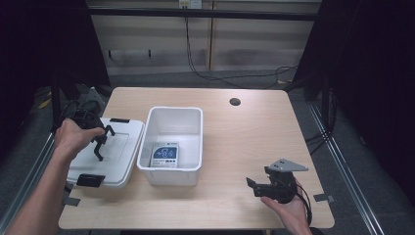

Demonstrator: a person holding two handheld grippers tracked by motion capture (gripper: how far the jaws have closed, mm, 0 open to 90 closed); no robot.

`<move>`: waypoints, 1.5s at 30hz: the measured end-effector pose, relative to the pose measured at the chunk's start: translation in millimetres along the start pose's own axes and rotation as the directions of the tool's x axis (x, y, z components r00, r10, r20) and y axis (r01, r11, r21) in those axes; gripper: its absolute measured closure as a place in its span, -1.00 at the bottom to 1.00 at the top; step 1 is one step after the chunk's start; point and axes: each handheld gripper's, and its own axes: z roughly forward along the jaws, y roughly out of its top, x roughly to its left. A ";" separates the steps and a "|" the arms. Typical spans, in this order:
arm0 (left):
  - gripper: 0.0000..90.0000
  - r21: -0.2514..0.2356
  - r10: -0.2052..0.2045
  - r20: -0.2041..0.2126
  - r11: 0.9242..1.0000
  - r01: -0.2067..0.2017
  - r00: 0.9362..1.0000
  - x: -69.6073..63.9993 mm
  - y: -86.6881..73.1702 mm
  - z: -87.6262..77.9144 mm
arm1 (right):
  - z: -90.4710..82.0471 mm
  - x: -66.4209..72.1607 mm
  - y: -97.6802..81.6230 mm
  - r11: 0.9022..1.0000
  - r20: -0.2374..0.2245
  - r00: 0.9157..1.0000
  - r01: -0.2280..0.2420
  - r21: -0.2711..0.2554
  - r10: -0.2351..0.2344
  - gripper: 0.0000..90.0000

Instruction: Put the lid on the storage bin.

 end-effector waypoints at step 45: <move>0.89 -0.061 0.002 -0.020 0.998 -0.004 1.000 -12.4 -4.5 -80.8 | 0.6 0.7 -0.1 1.000 0.003 1.000 -0.003 0.016 0.003 -0.53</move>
